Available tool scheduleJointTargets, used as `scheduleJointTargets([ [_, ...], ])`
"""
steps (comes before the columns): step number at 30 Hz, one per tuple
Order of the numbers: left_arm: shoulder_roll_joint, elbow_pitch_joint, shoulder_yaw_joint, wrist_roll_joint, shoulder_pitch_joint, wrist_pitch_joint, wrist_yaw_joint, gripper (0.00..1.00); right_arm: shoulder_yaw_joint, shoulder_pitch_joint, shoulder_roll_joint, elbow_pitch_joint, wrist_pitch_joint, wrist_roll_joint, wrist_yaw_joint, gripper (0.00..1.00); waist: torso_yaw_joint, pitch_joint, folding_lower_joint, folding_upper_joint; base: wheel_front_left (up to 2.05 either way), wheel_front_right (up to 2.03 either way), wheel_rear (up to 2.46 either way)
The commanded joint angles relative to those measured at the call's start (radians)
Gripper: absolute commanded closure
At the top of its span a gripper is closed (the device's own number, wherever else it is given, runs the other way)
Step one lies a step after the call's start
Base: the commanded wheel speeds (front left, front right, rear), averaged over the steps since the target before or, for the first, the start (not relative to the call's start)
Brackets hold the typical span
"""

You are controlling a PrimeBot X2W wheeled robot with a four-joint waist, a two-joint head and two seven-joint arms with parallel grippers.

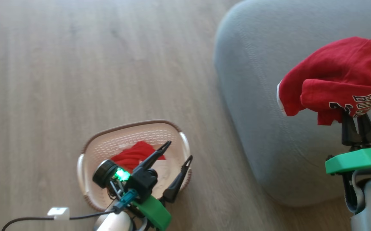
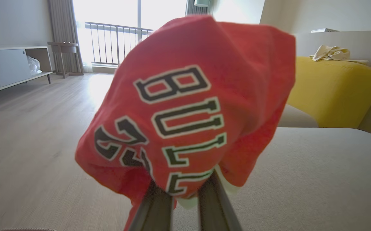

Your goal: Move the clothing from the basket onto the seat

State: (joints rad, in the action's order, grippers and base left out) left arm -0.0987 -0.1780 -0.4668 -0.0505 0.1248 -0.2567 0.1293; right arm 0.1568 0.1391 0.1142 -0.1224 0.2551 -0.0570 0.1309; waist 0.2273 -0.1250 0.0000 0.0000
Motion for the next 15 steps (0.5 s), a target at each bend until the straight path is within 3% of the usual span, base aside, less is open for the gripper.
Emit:
scheduleJointTargets([
  [1,-0.004,0.037,0.015,0.007,0.048,-0.005,0.001,0.0,-0.012,0.044,0.003,0.041,0.007,-0.003,0.0,1.0,0.053,-0.021,0.0,0.0,0.0,0.0,0.0],
  [15,-0.028,0.052,-0.064,-0.011,0.078,-0.005,0.001,0.0,0.027,0.034,-0.025,0.042,0.007,-0.012,0.0,1.0,0.286,-0.047,0.0,0.0,0.0,0.0,0.0],
])
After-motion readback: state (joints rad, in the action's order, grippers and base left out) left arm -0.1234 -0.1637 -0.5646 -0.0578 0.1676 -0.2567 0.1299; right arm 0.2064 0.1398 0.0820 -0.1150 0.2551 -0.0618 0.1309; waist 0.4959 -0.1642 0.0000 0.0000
